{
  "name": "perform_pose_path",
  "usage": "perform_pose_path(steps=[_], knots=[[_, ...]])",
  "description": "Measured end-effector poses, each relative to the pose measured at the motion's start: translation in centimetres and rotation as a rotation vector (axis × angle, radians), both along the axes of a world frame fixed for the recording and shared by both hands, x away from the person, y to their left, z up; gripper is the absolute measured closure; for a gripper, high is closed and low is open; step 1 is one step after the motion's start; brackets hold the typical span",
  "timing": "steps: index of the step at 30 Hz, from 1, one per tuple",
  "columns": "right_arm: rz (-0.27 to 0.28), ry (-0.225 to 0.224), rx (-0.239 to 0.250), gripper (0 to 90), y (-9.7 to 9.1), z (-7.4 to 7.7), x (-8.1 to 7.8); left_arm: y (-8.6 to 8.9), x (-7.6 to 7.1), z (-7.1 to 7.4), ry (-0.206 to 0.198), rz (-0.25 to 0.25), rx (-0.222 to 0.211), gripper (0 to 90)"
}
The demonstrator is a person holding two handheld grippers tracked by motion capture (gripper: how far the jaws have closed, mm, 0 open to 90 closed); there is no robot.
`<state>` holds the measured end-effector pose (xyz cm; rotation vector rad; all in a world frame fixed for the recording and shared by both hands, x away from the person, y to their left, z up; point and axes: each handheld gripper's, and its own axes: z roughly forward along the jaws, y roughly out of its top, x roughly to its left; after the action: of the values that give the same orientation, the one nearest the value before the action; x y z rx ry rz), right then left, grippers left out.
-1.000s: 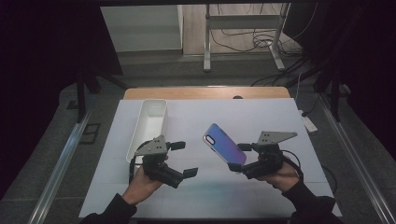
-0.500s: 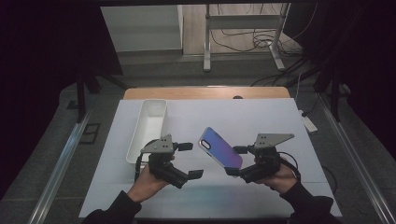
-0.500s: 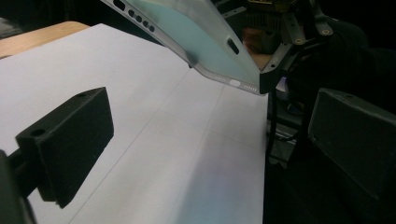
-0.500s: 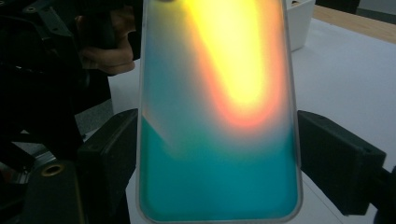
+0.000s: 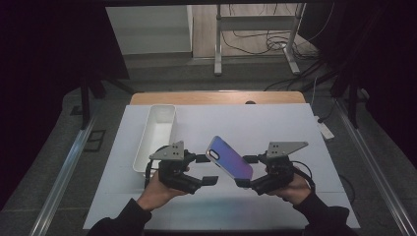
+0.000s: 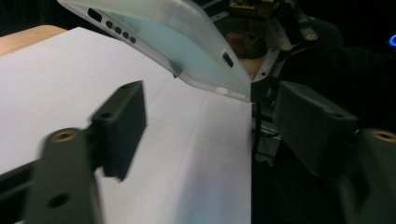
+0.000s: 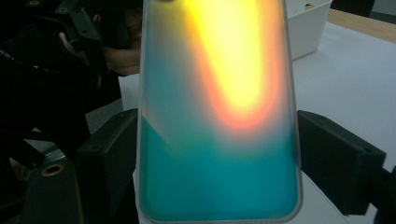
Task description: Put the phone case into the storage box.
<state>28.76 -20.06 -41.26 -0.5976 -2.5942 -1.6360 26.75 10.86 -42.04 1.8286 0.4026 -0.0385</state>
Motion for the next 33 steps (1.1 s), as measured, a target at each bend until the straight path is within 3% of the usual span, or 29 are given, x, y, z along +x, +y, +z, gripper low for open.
perform_pose_path(steps=[6,12,20,33], knots=[[0.004,-0.005,-0.001,17.1,0.06,-0.02,-0.02,0.28,0.17,0.16,0.019,-0.022,-0.031,50.8],[0.009,-0.004,0.000,17.1,0.21,-0.08,-0.10,0.12,0.30,0.11,0.030,-0.059,-0.038,63.7],[0.020,0.001,-0.001,17.1,0.28,-0.17,-0.09,0.07,0.41,0.23,0.033,-0.089,-0.052,72.9],[0.057,0.023,-0.005,17.0,0.44,-0.43,-0.02,0.27,0.85,-0.16,0.077,-0.141,-0.083,81.6]])
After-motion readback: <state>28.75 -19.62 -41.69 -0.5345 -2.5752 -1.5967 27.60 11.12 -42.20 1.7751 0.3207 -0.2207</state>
